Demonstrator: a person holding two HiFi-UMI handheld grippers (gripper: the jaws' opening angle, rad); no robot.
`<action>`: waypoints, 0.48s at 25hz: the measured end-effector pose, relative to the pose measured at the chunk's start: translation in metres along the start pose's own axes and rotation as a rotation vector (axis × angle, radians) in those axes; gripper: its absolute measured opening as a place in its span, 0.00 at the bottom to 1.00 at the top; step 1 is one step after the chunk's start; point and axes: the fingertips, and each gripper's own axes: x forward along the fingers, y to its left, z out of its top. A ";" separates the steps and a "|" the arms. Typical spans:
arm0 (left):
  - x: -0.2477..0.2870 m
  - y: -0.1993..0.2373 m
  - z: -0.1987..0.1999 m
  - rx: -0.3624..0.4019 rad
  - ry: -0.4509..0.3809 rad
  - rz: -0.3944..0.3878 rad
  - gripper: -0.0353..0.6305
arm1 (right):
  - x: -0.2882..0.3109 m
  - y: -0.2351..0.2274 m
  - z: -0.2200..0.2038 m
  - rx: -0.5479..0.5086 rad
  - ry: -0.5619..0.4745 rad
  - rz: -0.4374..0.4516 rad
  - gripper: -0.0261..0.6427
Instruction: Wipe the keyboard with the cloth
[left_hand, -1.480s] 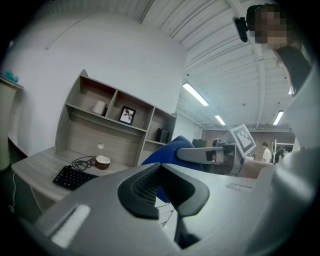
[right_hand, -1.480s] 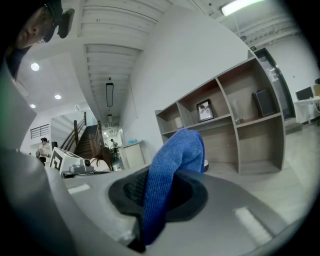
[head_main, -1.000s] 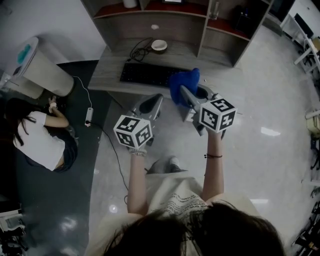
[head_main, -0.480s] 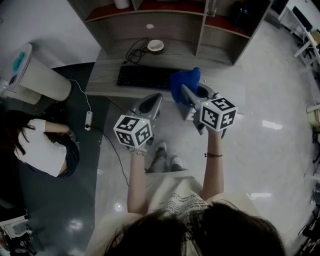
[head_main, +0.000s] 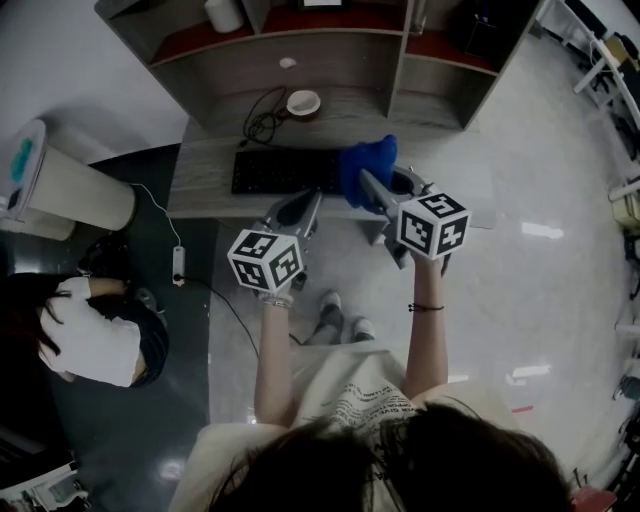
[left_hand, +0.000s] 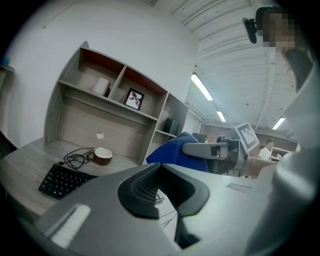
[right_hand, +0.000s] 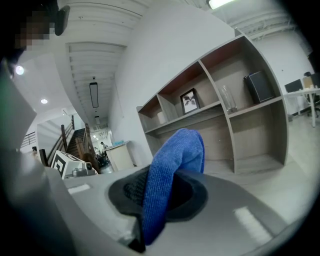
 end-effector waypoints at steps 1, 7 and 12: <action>0.002 0.004 0.001 0.000 0.002 -0.008 0.06 | 0.004 0.000 0.001 -0.001 0.000 -0.005 0.13; 0.013 0.020 0.007 -0.005 0.016 -0.054 0.06 | 0.021 -0.003 0.005 0.002 0.001 -0.041 0.13; 0.020 0.032 0.006 -0.003 0.032 -0.087 0.06 | 0.031 -0.008 0.003 0.014 -0.004 -0.076 0.13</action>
